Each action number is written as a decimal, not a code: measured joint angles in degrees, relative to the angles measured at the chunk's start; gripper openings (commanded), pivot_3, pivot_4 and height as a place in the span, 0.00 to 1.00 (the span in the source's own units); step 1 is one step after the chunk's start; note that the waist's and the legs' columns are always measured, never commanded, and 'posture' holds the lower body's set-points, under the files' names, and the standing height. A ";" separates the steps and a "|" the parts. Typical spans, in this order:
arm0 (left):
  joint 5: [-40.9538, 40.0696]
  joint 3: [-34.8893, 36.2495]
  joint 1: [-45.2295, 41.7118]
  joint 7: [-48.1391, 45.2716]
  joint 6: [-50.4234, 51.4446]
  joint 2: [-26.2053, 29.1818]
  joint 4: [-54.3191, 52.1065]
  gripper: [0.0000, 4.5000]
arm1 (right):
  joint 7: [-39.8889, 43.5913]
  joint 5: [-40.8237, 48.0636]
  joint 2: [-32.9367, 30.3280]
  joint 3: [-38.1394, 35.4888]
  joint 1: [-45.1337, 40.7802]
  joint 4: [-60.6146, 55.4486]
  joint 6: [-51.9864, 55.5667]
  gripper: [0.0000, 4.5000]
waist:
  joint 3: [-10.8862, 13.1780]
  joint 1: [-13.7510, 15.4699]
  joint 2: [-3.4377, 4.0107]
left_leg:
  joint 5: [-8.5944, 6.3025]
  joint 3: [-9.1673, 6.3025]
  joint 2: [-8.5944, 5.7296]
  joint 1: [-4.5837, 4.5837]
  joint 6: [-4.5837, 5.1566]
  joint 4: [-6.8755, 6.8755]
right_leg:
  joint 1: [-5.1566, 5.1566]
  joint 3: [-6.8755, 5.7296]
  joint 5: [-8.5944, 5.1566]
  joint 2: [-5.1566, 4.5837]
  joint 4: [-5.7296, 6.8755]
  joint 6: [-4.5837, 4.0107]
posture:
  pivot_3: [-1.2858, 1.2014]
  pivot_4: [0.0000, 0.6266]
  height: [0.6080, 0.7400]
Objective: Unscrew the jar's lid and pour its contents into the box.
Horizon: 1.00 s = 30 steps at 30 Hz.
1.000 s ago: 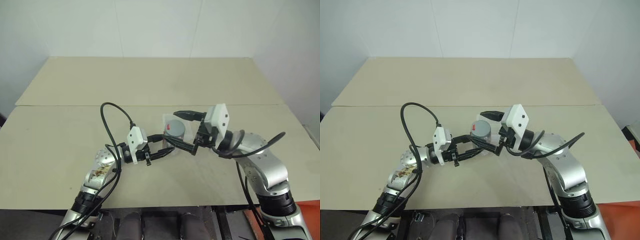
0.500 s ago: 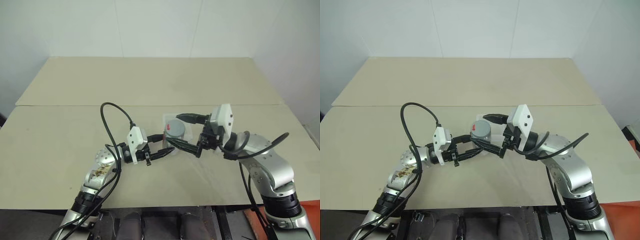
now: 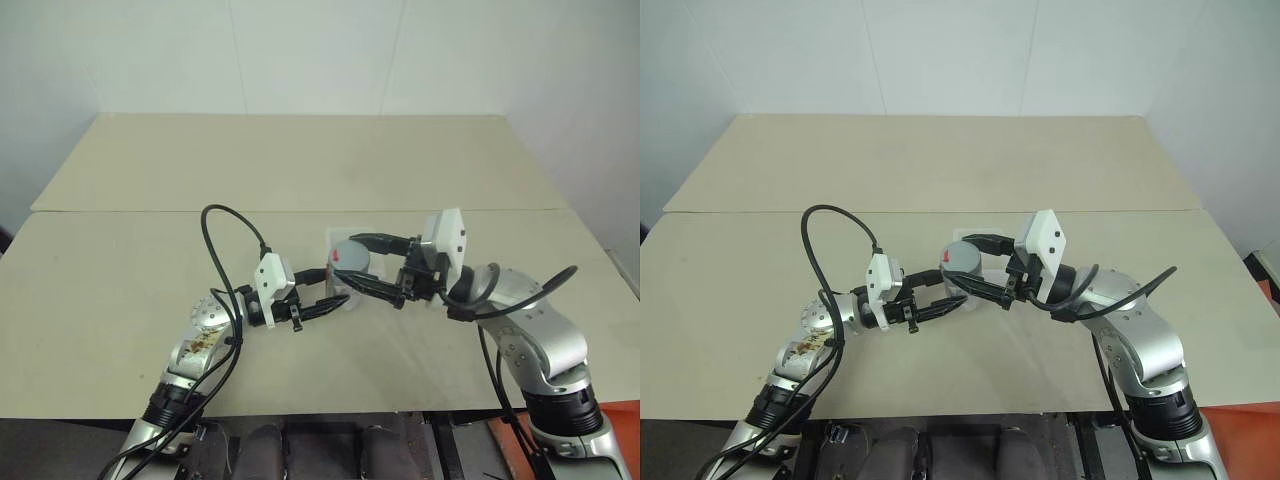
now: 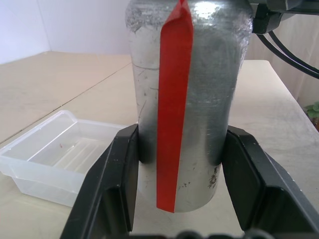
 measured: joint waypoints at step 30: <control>-0.71 -0.36 -0.61 -3.64 -0.50 -0.12 0.25 0.47 | 29.23 3.52 1.18 -0.56 -10.96 24.14 -9.97 0.62 | 0.00 0.05 0.00 | 0.00 0.04 0.01 0.01 0.00 0.00 | 0.01 0.00 0.00 0.01 0.00 0.00 | 0.52 0.24 1.00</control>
